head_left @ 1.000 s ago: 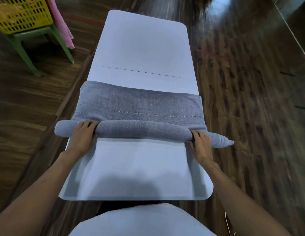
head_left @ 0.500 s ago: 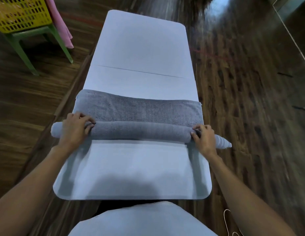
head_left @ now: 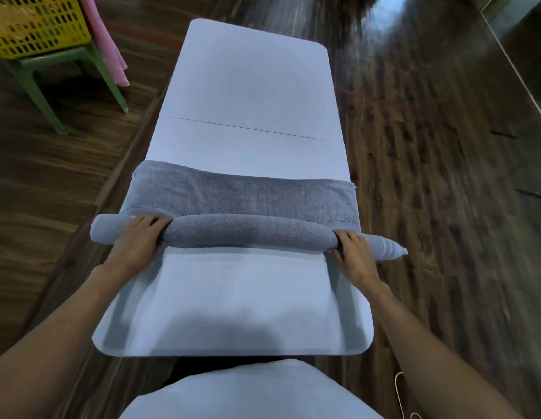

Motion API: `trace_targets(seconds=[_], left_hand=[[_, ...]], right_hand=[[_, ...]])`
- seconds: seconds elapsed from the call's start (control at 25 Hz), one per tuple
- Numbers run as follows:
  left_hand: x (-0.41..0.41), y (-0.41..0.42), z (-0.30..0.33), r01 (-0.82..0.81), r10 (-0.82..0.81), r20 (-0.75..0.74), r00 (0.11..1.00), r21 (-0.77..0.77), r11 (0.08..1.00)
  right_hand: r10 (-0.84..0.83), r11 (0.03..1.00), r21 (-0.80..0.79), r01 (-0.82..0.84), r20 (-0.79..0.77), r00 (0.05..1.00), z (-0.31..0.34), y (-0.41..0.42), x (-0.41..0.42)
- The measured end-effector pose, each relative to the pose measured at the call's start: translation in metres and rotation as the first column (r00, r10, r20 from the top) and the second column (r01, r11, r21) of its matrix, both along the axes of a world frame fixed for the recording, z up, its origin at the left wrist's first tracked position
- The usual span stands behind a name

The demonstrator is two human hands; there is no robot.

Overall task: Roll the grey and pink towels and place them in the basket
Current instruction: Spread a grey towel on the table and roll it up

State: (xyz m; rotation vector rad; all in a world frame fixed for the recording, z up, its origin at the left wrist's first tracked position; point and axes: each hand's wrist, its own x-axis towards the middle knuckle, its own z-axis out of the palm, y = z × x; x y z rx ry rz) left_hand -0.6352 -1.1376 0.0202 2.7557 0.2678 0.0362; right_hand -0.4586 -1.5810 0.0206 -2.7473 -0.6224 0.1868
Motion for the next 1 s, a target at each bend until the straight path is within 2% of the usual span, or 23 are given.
trace_targets(seconds=[0.12, 0.24, 0.32, 0.36, 0.4, 0.44, 0.52, 0.56, 0.64, 0.8, 1.0], left_hand=[[-0.016, 0.015, -0.009, 0.086, -0.096, -0.096, 0.991, -0.109, 0.990], [-0.016, 0.021, 0.001, 0.166, -0.216, -0.283, 0.935, -0.191, 0.967], [-0.004, 0.025, 0.013, 0.081, -0.179, -0.312, 0.933, -0.303, 0.950], [0.000, 0.025, 0.017, 0.015, -0.107, -0.259, 0.960, -0.334, 0.942], [0.001, 0.025, 0.018, -0.025, -0.019, -0.141, 0.990, -0.305, 0.952], [0.000, 0.023, 0.019, -0.045, 0.048, 0.008, 0.999, -0.203, 0.978], [-0.017, 0.009, 0.012, -0.081, 0.077, 0.203, 0.976, 0.009, 0.997], [-0.028, 0.000, 0.006, -0.093, 0.077, 0.228, 0.971, 0.060, 0.994], [-0.041, -0.012, -0.003, -0.090, 0.073, 0.191, 0.979, 0.083, 0.992], [-0.021, -0.002, -0.010, -0.056, 0.053, 0.036, 0.998, 0.087, 0.995], [-0.007, -0.003, -0.011, -0.104, 0.107, 0.076, 0.991, -0.047, 0.993]], right_hand=[[0.070, 0.997, -0.014, -0.073, -0.160, 0.985, 0.000, -0.016, -0.002], [0.161, 0.984, -0.013, -0.179, -0.374, 0.913, 0.016, -0.026, 0.009], [0.069, 0.997, 0.020, -0.068, -0.508, 0.858, 0.029, -0.020, 0.018], [-0.013, 0.997, 0.055, 0.048, -0.514, 0.857, 0.031, -0.016, 0.020], [-0.092, 0.983, 0.101, 0.153, -0.452, 0.887, 0.032, -0.012, 0.019], [-0.155, 0.969, 0.140, 0.205, -0.307, 0.939, 0.030, -0.009, 0.013], [-0.166, 0.982, 0.097, 0.163, 0.034, 0.985, 0.016, -0.007, -0.008], [-0.138, 0.990, 0.039, 0.134, 0.121, 0.983, 0.007, -0.008, -0.021], [-0.076, 0.995, -0.062, 0.085, 0.139, 0.987, -0.008, -0.013, -0.038], [-0.054, 0.993, -0.107, 0.051, -0.025, 0.998, -0.010, -0.006, -0.016], [-0.038, 0.999, 0.018, 0.039, -0.052, 0.998, -0.001, -0.003, -0.004]])
